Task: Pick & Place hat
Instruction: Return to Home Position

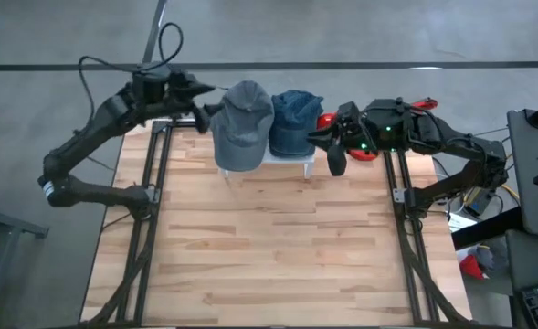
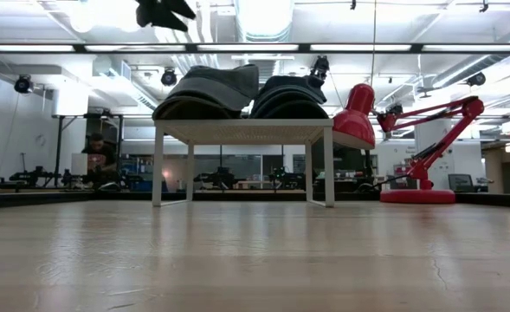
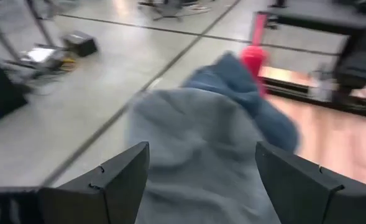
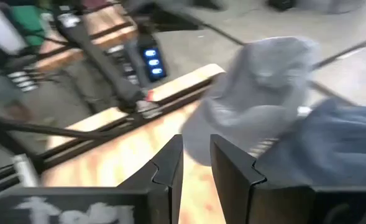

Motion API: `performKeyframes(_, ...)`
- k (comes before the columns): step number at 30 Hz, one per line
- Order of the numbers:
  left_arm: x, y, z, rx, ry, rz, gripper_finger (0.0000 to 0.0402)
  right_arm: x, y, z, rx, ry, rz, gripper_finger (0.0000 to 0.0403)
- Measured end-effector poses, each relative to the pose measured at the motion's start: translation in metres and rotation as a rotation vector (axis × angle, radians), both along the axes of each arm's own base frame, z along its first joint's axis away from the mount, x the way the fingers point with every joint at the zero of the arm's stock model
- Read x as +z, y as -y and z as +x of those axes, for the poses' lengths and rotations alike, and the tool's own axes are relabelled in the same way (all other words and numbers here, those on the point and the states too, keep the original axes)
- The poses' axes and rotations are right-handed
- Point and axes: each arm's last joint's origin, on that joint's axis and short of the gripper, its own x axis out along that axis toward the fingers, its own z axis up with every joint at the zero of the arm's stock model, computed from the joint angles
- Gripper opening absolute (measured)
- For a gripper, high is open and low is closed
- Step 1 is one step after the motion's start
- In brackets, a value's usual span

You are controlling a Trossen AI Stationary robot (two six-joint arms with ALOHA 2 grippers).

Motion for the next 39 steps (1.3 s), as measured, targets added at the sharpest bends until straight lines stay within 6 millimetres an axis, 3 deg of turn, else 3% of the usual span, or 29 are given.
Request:
performKeyframes(8,-0.007,0.033,-0.036,-0.103,0.066,-0.12,0.0296,-0.001,-0.001,-0.023,-0.002,-0.051,-0.115,0.0055)
performKeyframes(14,-0.022,0.056,-0.057,-0.312,0.126,-0.183,0.0296,-0.027,-0.002,-0.033,0.002,-0.072,-0.121,0.0041)
performKeyframes(27,-0.086,0.077,-0.075,-0.393,0.332,-0.194,0.0296,-0.091,-0.004,-0.054,-0.021,0.083,-0.086,0.0034)
performKeyframes(39,-0.148,0.08,-0.077,-0.402,0.425,-0.257,0.0296,-0.128,-0.005,-0.079,-0.062,0.13,-0.054,0.0034)
